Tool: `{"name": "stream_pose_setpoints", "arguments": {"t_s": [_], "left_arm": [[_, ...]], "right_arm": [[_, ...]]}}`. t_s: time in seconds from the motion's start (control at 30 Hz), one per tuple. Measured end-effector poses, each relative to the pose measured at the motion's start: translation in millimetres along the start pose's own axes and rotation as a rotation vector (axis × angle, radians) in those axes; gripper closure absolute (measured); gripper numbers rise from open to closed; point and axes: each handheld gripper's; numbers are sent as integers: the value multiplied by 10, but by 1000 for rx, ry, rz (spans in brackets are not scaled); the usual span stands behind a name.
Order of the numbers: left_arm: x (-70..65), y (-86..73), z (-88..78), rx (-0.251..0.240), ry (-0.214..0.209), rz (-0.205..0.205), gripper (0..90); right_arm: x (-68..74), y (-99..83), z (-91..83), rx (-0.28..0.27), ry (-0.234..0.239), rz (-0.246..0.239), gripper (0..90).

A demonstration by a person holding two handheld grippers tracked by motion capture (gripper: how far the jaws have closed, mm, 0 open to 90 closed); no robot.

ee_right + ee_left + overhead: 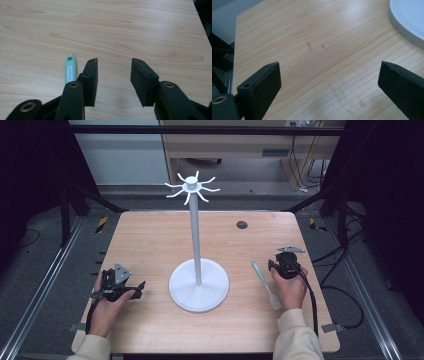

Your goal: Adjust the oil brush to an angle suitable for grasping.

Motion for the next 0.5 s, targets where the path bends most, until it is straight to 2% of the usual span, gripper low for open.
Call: {"name": "stream_pose_setpoints", "arguments": {"t_s": [0.07, 0.27, 0.33, 0.5], "left_arm": [[-6, 3, 3, 3, -3, 3, 41], [-6, 4, 6, 4, -3, 6, 43], [-8, 3, 7, 5, -3, 7, 42], [-8, -1, 6, 3, -5, 5, 43]], "right_arm": [[14, 2, -11, -2, 11, 6, 611], [46, 15, -3, 6, 36, -27, 731], [86, 12, 4, 12, 79, -36, 795], [161, 15, 22, 44, 124, -81, 885]]}}
Point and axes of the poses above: each handheld gripper's, and its own axes: z roughly forward along the jaws, y roughly out of its top, x roughly to its left, and after that the axes turned 5 degrees about x, right-handed
